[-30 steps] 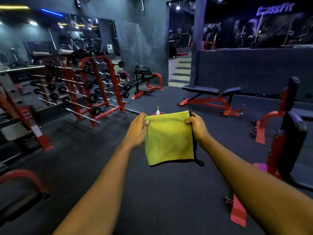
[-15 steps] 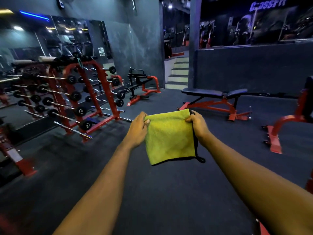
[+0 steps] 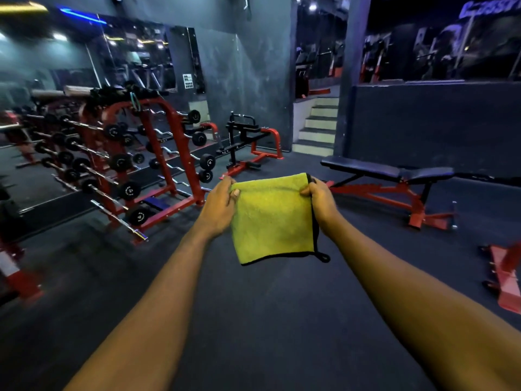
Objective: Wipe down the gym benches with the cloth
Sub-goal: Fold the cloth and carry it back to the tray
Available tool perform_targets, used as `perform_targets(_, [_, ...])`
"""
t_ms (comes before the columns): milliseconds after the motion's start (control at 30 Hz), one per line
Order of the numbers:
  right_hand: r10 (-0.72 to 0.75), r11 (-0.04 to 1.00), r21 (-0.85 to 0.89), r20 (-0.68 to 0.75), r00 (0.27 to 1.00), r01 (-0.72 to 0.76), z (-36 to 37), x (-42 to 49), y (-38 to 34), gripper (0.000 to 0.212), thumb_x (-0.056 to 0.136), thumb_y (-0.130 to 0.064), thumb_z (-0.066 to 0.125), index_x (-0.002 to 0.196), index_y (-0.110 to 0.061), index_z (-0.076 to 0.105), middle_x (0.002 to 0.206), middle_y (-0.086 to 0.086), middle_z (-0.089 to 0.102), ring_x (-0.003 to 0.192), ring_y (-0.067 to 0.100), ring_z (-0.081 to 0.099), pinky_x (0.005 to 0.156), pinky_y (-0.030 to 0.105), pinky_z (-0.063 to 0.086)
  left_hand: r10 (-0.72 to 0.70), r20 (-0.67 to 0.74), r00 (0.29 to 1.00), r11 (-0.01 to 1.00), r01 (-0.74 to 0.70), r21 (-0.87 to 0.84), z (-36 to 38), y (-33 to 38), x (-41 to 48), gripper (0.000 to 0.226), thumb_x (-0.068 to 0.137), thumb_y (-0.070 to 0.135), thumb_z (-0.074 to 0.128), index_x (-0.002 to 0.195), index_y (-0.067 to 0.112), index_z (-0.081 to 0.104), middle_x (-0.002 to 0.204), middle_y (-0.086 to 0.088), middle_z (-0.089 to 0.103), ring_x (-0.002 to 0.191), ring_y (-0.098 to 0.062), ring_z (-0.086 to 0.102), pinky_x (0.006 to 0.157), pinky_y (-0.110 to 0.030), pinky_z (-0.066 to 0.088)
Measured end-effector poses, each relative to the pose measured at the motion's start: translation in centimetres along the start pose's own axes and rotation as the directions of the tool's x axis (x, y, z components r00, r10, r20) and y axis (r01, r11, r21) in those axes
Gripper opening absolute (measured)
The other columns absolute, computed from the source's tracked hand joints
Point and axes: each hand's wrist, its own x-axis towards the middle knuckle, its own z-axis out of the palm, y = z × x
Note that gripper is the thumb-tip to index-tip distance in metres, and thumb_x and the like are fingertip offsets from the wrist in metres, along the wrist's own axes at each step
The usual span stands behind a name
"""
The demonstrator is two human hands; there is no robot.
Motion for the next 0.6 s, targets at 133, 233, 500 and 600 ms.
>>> perform_targets(133, [0.016,1.0,0.0,0.022,1.0,-0.016,1.6,7.3,2.6,0.013,0.059,-0.023,0.051,0.071,-0.019,0.054,0.073,0.002,0.055,0.076,0.025,0.05,0.071,0.041,0.039,-0.023,-0.012,1.0,1.0,0.023,-0.004,1.9,-4.4,5.5,0.009,0.104,0.017,0.042,0.097,0.012,0.045,0.087,0.004,0.048,0.076,-0.007,0.045,0.062,-0.023,0.035])
perform_targets(233, [0.016,1.0,0.007,0.026,1.0,-0.017,3.4,12.1,4.6,0.012,0.059,-0.022,0.051,0.07,-0.02,0.054,0.073,0.002,0.054,0.077,0.025,0.05,0.072,0.041,0.039,-0.023,-0.008,1.0,1.0,0.023,-0.011,3.2,-8.4,9.0,0.009,0.104,0.017,0.042,0.098,0.01,0.045,0.087,0.003,0.049,0.076,-0.005,0.046,0.061,-0.015,0.035])
perform_targets(500, [0.031,0.999,0.008,-0.004,1.0,-0.031,11.5,26.7,8.2,0.014,0.059,-0.022,0.051,0.073,-0.017,0.053,0.074,0.004,0.054,0.077,0.025,0.05,0.072,0.041,0.039,-0.009,0.019,1.0,0.999,0.01,-0.05,3.7,-21.6,21.8,0.01,0.103,0.014,0.043,0.096,0.007,0.046,0.085,0.001,0.048,0.074,-0.01,0.044,0.059,-0.013,0.033])
perform_targets(600, [0.028,1.0,-0.003,-0.03,0.999,-0.028,14.3,31.9,8.4,0.017,0.059,-0.022,0.051,0.074,-0.017,0.055,0.078,0.006,0.056,0.079,0.025,0.052,0.073,0.041,0.041,0.009,0.04,0.999,0.999,-0.008,-0.037,3.2,-25.7,27.5,0.009,0.103,0.013,0.043,0.096,0.007,0.046,0.088,-0.002,0.05,0.078,-0.014,0.046,0.061,-0.013,0.033])
